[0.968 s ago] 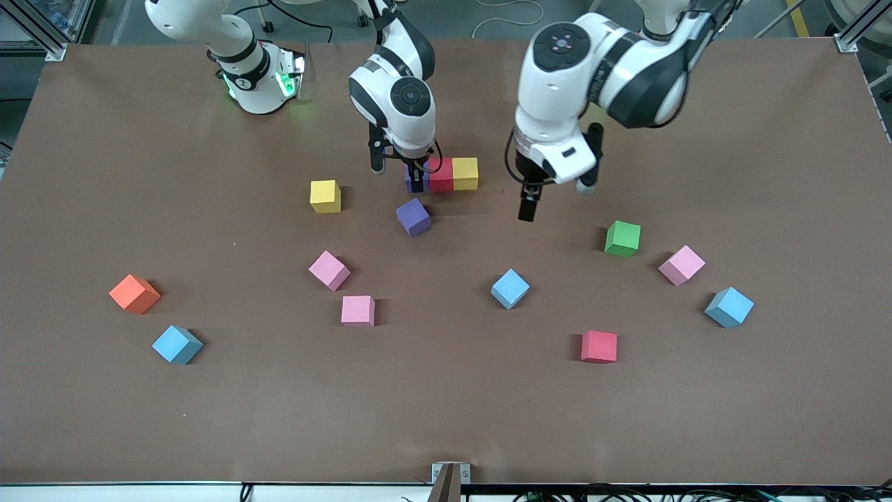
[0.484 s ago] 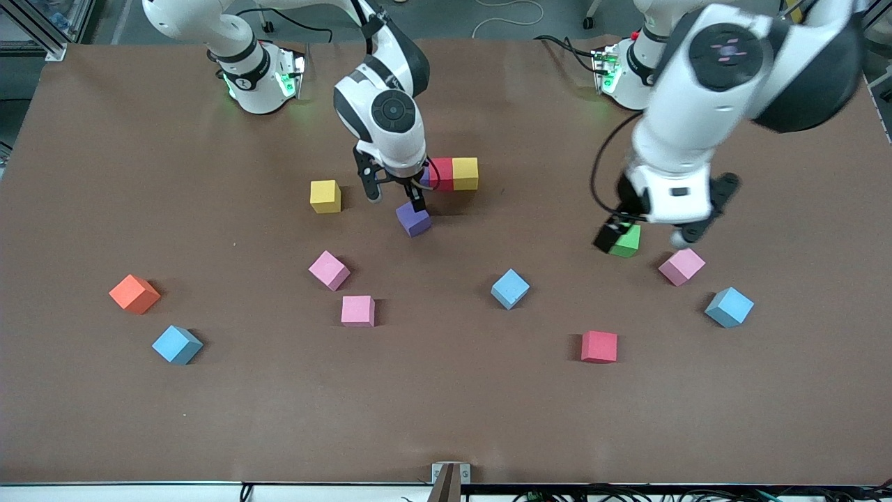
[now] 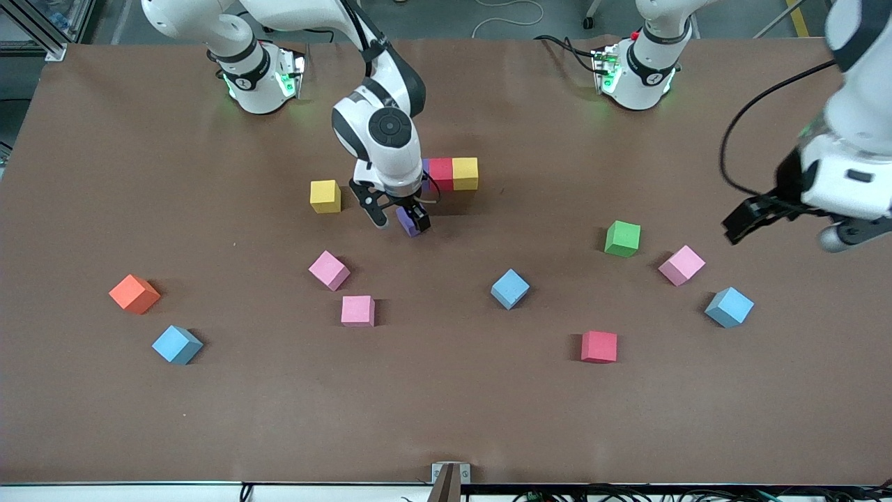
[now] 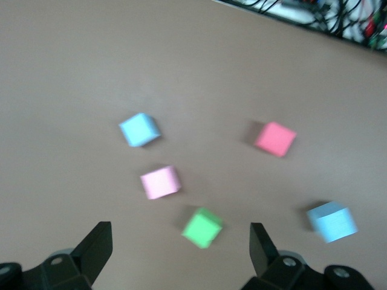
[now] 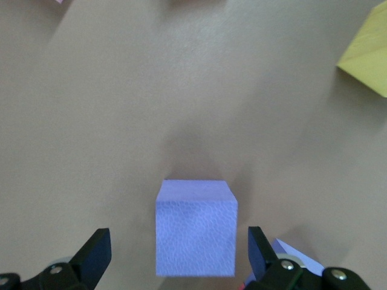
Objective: Arrange 11 blocks into digit 3
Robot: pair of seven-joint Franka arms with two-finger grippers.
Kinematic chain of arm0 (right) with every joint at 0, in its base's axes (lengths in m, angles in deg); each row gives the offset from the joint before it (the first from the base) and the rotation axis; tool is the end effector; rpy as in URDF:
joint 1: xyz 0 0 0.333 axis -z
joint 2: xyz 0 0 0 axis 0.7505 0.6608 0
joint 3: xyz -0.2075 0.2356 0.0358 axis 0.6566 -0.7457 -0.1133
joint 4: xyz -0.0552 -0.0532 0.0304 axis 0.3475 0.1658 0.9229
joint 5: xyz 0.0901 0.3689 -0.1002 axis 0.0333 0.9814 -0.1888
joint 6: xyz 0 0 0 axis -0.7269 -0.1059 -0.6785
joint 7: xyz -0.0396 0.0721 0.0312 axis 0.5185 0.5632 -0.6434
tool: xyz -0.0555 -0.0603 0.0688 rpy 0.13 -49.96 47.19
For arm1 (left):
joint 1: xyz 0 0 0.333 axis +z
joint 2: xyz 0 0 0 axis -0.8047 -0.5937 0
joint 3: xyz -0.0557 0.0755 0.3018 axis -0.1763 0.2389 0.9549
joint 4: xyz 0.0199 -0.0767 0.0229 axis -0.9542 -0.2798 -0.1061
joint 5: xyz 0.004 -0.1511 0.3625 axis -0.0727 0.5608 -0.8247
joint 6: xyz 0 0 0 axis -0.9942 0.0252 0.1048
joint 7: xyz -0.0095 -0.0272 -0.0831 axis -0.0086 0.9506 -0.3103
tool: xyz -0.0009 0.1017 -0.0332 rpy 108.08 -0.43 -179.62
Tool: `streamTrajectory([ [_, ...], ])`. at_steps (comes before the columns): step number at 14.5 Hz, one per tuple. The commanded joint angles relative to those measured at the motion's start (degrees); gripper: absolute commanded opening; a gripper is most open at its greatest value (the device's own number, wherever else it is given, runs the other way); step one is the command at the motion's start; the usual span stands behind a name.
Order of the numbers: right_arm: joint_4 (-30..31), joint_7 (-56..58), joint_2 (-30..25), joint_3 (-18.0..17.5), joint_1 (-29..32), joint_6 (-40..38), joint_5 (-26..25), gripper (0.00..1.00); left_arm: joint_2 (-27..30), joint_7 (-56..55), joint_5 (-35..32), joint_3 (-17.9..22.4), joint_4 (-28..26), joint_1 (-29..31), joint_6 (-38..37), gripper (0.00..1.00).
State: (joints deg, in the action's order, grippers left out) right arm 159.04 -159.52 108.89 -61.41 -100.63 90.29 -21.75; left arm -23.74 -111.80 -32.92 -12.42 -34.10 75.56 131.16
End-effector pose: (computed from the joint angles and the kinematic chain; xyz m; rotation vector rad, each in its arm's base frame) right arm 0.4307 0.4377 0.2459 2.7757 -1.4318 -0.0149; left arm 0.5861 -0.0773 0.6236 -2.9985 -0.4288 -0.1604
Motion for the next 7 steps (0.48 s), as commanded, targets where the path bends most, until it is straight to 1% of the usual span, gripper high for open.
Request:
streamTrajectory([
  [1, -0.94, 1.11, 1.76, -0.88, 0.92, 1.09, -0.17, 1.00, 4.26, 8.41, 0.43, 14.92, -1.52, -12.07, -3.13, 1.00],
  [2, -1.03, 1.20, 2.29, -0.88, 0.93, 1.18, 0.88, 1.00, 5.05, 11.04, 0.78, 20.21, -1.53, -17.01, -4.01, 1.00],
  [3, -1.03, 1.28, 2.73, -0.88, 0.84, 1.27, 1.76, 1.00, 5.58, 13.33, 1.31, 23.57, -1.70, -19.50, -4.46, 1.00],
  [4, -1.03, 1.28, 3.17, -0.88, 0.75, 1.61, 1.85, 1.00, 6.03, 15.53, 1.92, 25.17, -1.79, -19.87, -5.50, 1.00],
  [5, -1.03, 1.37, 3.61, -0.88, 0.66, 1.62, 1.86, 1.00, 6.90, 17.38, 3.06, 25.80, -2.49, -19.87, -6.30, 1.00],
  [6, -0.94, 1.37, 3.70, -0.97, 0.66, 1.62, 1.86, 1.00, 8.74, 19.66, 3.94, 28.59, -4.15, -20.40, -6.39, 1.00],
  [7, -0.94, 1.37, 3.70, -0.97, 0.58, 1.62, 1.86, 1.00, 10.49, 21.51, 4.64, 30.36, -6.08, -21.27, -6.48, 1.00],
])
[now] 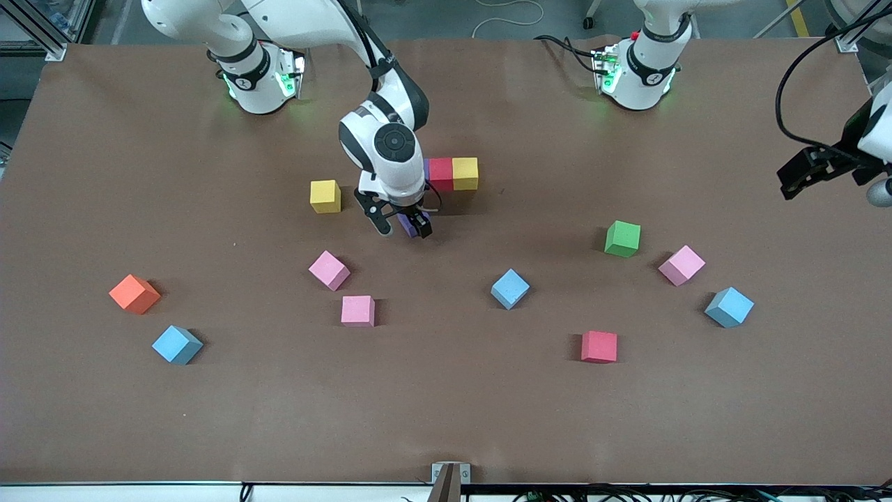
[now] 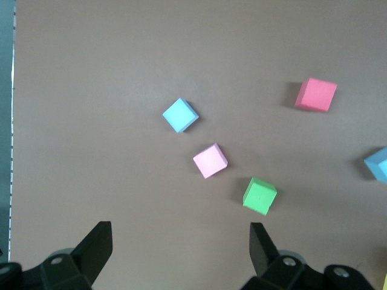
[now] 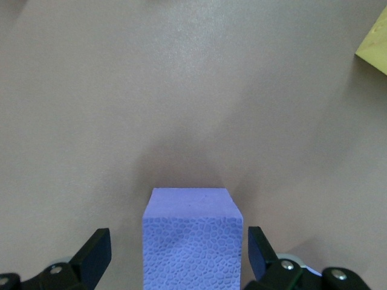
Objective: Arrange 11 blocks into digit 3
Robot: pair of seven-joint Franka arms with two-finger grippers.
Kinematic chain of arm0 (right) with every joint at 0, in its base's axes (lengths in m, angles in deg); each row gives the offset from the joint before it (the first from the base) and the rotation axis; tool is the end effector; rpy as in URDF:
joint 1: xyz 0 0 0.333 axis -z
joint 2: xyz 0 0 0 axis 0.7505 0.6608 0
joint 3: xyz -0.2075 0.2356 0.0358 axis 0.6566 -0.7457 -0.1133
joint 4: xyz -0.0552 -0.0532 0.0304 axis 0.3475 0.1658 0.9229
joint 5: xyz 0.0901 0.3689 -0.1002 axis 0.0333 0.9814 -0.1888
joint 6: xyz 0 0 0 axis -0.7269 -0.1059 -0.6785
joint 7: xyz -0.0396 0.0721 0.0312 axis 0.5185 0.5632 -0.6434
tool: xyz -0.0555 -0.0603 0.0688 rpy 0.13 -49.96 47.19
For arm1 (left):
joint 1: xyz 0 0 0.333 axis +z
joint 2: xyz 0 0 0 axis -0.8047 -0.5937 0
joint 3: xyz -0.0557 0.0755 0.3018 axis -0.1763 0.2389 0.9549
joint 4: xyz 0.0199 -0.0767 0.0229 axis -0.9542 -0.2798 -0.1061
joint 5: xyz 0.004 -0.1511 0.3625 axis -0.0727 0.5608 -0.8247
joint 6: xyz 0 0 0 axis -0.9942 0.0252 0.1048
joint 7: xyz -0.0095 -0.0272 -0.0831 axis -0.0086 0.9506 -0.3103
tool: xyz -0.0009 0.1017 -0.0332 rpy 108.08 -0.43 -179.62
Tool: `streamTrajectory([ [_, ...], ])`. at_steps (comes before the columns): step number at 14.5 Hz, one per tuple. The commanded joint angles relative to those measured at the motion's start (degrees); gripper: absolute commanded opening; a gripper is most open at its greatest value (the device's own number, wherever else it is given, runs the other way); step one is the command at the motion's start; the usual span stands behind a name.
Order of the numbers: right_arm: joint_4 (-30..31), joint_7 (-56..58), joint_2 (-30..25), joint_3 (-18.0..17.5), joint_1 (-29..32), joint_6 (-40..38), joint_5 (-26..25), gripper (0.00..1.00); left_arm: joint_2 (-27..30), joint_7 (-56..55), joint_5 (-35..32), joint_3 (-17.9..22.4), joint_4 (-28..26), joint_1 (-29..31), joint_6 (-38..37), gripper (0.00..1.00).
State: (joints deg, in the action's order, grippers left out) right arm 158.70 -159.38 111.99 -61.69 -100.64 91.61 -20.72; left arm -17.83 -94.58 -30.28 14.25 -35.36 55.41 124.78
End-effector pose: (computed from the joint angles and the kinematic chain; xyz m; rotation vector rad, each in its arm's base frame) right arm 0.4283 0.4388 0.2170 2.7520 -1.4307 -0.0359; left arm 0.5519 -0.0296 0.6525 -2.9883 -0.1600 -0.0528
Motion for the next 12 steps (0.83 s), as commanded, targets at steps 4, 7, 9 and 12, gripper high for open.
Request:
streamTrajectory([
  [4, -0.51, 1.31, 0.69, -1.03, 0.41, 0.22, 0.91, 0.74, 5.84, 7.13, 5.44, 7.14, -5.54, -0.95, -2.64, 1.00],
  [7, -0.51, 2.36, 0.69, -1.65, 0.41, 0.30, 0.91, 0.21, 5.49, 6.25, 5.80, 6.17, -4.75, -1.21, -2.21, 1.00],
  [9, -0.59, 9.70, 0.60, -1.91, 0.50, 0.13, 0.91, 0.02, 5.13, 6.25, 5.80, 5.91, -4.57, -1.30, -0.37, 1.00],
  [12, -0.59, 28.93, -0.10, -1.91, 0.67, -1.54, 0.91, 0.02, 5.04, 6.25, 5.80, 4.77, -4.57, -1.65, -0.36, 1.00],
])
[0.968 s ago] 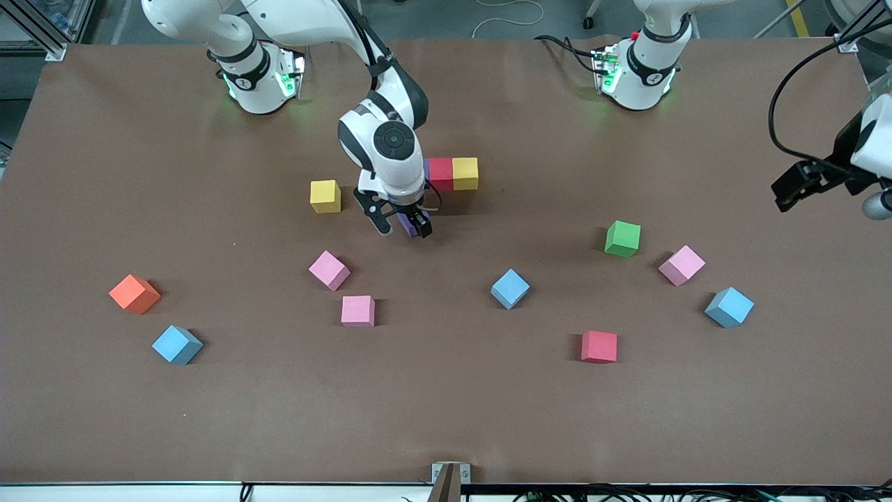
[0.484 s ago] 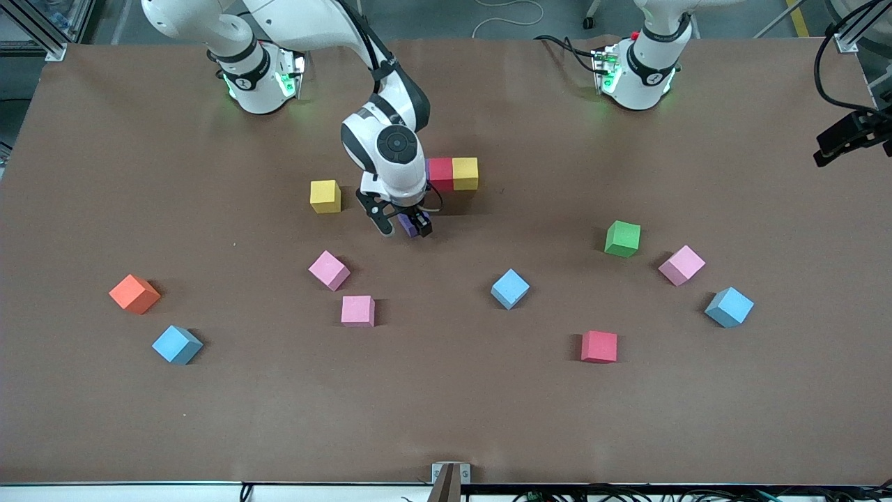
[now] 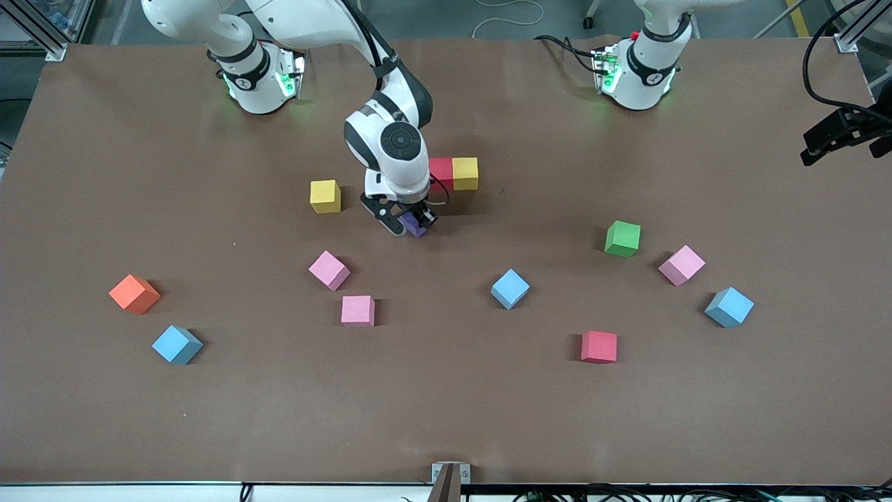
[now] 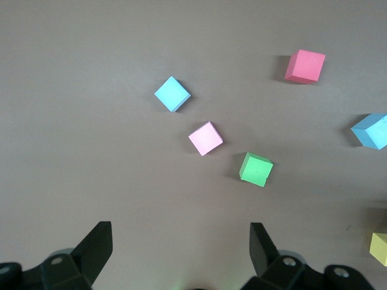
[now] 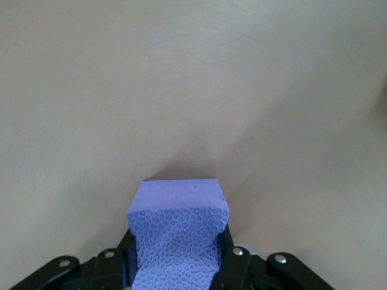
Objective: Arrange 11 blocks into digit 3
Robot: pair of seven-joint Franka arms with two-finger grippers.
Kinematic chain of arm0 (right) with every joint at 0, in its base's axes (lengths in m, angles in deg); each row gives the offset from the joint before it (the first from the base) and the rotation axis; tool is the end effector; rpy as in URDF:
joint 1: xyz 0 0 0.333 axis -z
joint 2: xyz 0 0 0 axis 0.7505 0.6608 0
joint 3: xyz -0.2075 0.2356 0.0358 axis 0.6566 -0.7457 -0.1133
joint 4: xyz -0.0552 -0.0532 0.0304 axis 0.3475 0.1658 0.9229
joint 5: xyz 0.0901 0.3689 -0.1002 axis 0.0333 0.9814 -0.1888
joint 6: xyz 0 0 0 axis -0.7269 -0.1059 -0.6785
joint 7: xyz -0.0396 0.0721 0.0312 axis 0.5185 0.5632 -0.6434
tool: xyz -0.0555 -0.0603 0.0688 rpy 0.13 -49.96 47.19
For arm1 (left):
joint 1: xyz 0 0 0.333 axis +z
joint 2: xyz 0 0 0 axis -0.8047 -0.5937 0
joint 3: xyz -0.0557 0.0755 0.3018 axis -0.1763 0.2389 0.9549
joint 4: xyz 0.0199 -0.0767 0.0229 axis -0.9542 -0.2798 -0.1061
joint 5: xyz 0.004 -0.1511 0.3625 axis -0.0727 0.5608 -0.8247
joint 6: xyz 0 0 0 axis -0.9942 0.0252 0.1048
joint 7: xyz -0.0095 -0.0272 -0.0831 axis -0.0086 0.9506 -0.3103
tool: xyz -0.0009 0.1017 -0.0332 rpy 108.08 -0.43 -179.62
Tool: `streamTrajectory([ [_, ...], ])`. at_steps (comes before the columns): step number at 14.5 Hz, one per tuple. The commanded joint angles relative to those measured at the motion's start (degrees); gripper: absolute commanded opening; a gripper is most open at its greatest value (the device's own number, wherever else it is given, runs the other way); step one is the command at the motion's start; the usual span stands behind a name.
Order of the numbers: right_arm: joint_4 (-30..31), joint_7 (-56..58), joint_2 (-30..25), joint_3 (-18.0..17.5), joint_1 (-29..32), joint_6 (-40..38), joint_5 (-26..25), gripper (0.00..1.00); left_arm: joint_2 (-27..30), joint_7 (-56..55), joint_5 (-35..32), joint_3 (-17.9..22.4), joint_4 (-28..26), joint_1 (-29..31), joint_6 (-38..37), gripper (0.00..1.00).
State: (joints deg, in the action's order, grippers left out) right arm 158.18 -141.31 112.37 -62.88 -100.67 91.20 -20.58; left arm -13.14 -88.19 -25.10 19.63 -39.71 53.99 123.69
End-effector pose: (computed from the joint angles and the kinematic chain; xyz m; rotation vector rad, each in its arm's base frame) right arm 0.4200 0.4488 0.2153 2.9541 -0.9558 -0.0644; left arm 0.5245 -0.0018 0.6584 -3.0759 -0.0921 -0.0074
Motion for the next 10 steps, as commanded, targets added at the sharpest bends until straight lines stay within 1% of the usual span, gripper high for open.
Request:
streamTrajectory([
  [1, -0.08, 17.28, -0.66, -0.72, 0.62, -1.83, 0.68, 0.02, 0.44, -0.15, 0.62, -0.70, -0.13, -0.23, 0.73, 1.00],
  [2, -0.08, 24.83, -0.83, -0.72, 0.79, -2.53, 0.68, 0.02, 0.61, -0.15, 0.62, -0.97, -0.22, -0.32, 0.73, 1.00],
  [3, -0.08, 29.69, -1.36, -0.72, 0.88, -3.32, 0.68, 0.02, 0.53, 0.20, 0.62, -1.32, -0.22, -0.23, 0.73, 1.00],
  [4, -0.08, 31.57, -1.80, -0.64, 0.88, -3.94, 0.60, 0.02, 0.27, 0.11, 0.62, -1.32, 0.04, -0.14, 0.99, 1.00],
  [7, 0.27, 33.34, -3.20, -0.55, 0.00, -3.77, -0.28, 0.02, 0.09, 0.38, 0.71, -1.58, -0.31, -0.40, 1.35, 1.00],
  [10, 2.11, 33.34, -5.40, -0.55, -1.05, -3.33, -0.46, 0.02, 0.00, -0.15, 0.53, -2.64, 0.04, -0.76, 1.34, 1.00],
])
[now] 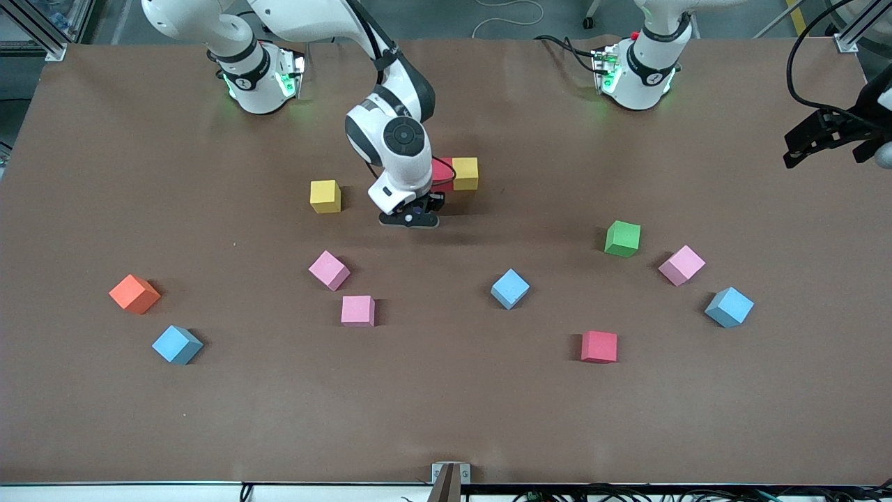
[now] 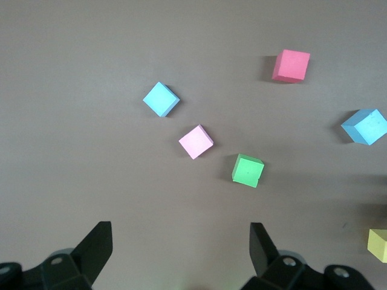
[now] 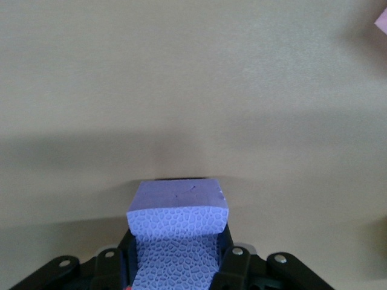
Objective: Arrange 11 blocks into digit 3
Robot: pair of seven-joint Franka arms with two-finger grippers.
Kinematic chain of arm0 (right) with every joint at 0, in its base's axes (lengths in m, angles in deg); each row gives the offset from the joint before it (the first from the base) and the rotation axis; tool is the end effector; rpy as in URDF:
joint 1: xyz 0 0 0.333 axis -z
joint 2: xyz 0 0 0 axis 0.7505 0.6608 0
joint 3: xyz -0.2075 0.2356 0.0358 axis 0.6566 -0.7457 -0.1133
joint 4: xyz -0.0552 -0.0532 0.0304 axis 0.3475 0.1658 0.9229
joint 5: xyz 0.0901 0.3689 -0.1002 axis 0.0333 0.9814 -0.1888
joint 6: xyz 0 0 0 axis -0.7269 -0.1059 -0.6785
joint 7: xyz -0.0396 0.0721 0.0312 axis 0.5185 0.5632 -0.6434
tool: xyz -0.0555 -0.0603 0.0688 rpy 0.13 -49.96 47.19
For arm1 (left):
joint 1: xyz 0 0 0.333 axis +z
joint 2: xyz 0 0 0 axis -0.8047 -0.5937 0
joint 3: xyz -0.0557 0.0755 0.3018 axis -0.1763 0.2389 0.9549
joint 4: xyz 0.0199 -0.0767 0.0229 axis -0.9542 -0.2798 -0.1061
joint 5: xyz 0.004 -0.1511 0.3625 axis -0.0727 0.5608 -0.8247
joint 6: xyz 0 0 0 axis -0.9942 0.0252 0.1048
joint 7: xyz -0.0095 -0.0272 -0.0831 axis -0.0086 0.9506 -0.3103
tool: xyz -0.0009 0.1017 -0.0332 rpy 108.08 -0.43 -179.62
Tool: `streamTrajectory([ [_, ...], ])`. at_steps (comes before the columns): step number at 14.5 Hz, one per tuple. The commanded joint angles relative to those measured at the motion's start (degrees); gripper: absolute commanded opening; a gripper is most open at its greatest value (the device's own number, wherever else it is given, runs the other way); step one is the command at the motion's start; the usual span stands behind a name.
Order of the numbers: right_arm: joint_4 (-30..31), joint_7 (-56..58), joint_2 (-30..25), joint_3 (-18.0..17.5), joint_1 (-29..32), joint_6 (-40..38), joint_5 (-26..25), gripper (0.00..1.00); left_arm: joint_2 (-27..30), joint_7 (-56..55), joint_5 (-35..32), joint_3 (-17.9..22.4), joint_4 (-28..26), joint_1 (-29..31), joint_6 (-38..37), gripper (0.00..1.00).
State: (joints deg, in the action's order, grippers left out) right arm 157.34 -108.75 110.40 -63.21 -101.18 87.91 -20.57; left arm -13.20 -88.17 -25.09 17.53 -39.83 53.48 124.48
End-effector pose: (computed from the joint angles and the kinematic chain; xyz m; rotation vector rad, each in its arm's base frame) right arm 0.4142 0.4573 0.2374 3.1159 -0.0648 -0.0979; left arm 0.5256 -0.0266 0.6581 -3.0755 -0.0207 -0.0260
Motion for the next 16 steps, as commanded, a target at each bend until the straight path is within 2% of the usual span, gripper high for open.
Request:
streamTrajectory([
  [1, 4.00, 0.78, -4.22, -0.22, -0.71, 0.13, -0.47, 0.02, 0.06, -0.17, 0.52, -0.63, 0.07, -0.25, 0.55, 1.00],
  [4, 7.43, 0.43, -4.75, -0.13, -1.86, 4.25, -0.56, 0.02, 0.84, 1.06, 0.52, -0.54, 0.15, 0.28, -0.93, 1.00],
  [16, 10.25, 0.26, -4.67, -0.04, -2.83, 7.25, -0.65, 0.02, -0.21, 0.10, 0.61, -0.63, 0.77, 0.28, 0.73, 1.00],
])
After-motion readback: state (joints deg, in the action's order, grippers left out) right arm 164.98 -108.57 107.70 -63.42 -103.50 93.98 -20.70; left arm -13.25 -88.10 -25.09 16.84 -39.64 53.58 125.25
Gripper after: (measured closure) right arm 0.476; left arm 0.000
